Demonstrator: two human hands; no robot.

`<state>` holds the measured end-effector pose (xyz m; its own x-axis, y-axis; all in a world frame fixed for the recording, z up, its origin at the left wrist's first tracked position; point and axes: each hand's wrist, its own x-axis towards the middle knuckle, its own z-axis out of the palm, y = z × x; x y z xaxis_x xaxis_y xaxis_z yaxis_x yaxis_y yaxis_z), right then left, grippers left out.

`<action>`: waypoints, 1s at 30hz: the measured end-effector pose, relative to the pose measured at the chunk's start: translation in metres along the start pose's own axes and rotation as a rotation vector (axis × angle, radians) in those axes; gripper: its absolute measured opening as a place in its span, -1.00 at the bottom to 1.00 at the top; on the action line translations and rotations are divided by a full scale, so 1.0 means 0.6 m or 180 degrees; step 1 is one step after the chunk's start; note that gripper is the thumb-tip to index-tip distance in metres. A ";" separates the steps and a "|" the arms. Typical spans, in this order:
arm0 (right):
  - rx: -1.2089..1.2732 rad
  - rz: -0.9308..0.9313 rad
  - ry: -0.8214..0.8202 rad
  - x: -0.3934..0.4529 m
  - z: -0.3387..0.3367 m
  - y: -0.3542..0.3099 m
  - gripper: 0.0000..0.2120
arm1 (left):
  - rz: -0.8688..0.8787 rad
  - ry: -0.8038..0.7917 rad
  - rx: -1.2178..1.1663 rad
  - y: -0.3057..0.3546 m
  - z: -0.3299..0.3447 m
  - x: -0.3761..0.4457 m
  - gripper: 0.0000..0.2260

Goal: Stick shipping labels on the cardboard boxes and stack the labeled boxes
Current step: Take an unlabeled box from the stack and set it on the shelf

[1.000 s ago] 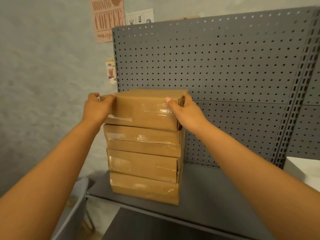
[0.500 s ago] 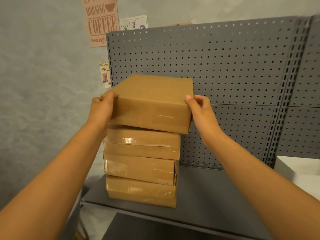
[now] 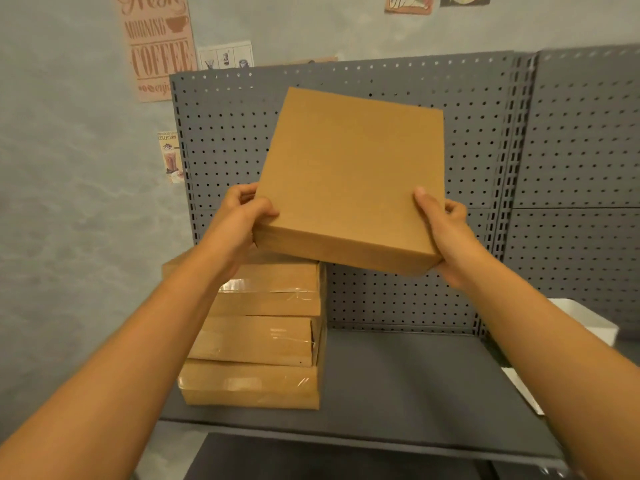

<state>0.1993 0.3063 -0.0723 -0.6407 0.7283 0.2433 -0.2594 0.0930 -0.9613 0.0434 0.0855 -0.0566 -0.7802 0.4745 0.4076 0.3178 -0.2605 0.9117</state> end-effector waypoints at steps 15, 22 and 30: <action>-0.0122 -0.0154 0.0307 -0.036 -0.192 0.024 -0.50 | 0.0102 -0.0255 0.0658 -0.031 0.184 -0.035 -0.40; -0.0744 -0.0021 0.0575 -0.039 -0.258 0.047 -0.45 | -0.0471 -0.0417 0.0864 -0.084 0.248 -0.066 -0.45; -0.1131 0.0485 0.0230 -0.046 -0.282 0.136 -0.42 | -0.1141 -0.0262 0.1226 -0.187 0.268 -0.108 -0.51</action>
<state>0.3181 0.4089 -0.1795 -0.5968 0.7966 0.0967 0.1093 0.2000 -0.9737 0.1449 0.2194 -0.1770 -0.8362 0.5456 0.0557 0.2260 0.2503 0.9414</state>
